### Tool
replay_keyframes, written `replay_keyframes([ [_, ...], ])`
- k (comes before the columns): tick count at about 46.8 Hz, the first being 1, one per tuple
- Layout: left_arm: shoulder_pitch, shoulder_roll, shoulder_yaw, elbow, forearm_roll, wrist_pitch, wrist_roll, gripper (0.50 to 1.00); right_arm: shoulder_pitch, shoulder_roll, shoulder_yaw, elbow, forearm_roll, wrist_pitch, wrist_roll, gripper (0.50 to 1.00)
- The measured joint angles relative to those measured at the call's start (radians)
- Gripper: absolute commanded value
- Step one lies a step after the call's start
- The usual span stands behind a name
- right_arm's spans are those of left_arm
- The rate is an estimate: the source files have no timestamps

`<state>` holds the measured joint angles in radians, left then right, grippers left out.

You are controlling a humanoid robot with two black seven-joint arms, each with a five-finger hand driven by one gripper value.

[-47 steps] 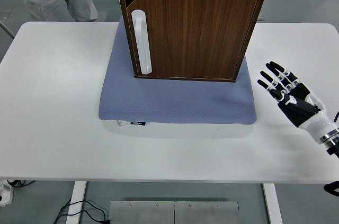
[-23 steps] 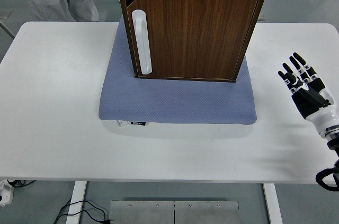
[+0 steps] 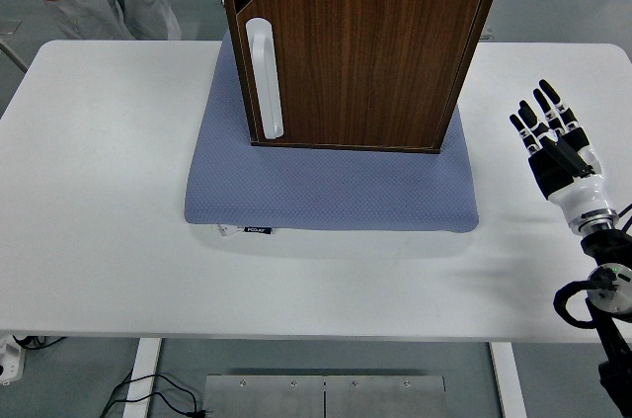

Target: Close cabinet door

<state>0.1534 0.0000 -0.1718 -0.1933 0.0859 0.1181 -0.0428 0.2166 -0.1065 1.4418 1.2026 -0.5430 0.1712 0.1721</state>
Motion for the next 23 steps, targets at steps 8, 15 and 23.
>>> replay_keyframes([
  [8, 0.0, 0.0, 0.0, 0.0, 0.0, 0.0, 0.0, 1.0, 0.051, 0.036, 0.001, -0.034, 0.014, -0.02, 0.004, 1.0],
  [15, 0.0, 0.0, 0.0, 0.0, 0.0, 0.0, 0.0, 1.0, 0.088, 0.071, 0.001, -0.071, 0.044, -0.028, 0.006, 1.0],
  [23, 0.0, 0.0, 0.0, 0.0, -0.001, 0.0, 0.0, 1.0, 0.128, 0.1, 0.002, -0.109, 0.051, -0.03, 0.019, 1.0],
])
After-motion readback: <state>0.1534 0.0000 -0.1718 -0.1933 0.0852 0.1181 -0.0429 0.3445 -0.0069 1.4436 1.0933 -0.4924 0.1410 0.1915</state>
